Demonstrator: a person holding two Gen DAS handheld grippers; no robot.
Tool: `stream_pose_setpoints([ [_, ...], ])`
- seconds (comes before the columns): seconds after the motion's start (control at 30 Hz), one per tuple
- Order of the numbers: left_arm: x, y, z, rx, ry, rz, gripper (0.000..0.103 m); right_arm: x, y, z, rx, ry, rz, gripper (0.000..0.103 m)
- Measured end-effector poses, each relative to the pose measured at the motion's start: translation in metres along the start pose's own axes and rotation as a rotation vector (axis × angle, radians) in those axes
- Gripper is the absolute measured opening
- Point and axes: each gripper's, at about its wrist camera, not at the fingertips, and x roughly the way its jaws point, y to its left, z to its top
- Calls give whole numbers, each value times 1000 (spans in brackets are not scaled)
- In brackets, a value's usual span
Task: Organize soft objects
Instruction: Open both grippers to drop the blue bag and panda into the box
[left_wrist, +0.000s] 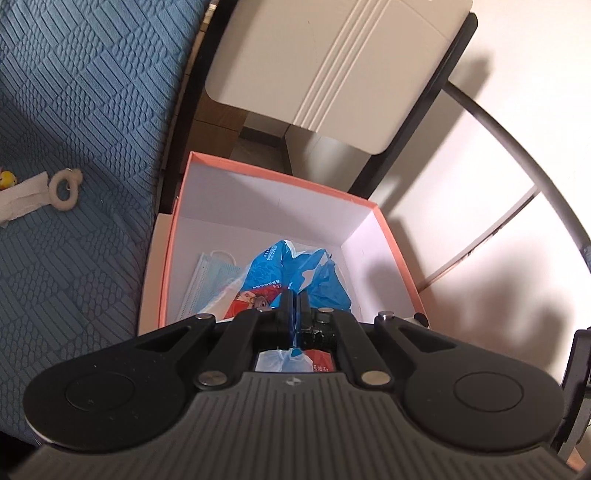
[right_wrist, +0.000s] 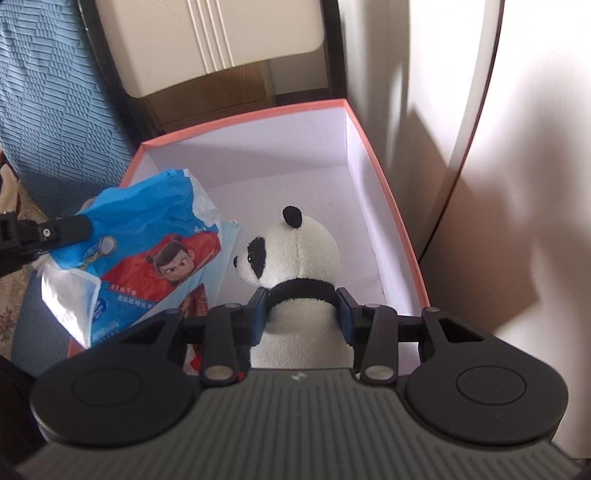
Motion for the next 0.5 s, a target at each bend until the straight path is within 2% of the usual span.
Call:
stream_pose_setpoints([
  [0.3,21,-3,-3,27,52,7,2,15,-5,3,10,18,16,44],
  [0.37,18,-2,-1,30,40,4,3,12,-6,5,14,7,19,43],
  [0.5,6,-7,5,78,20,12,6,5,-6,10,19,-2,8,52],
])
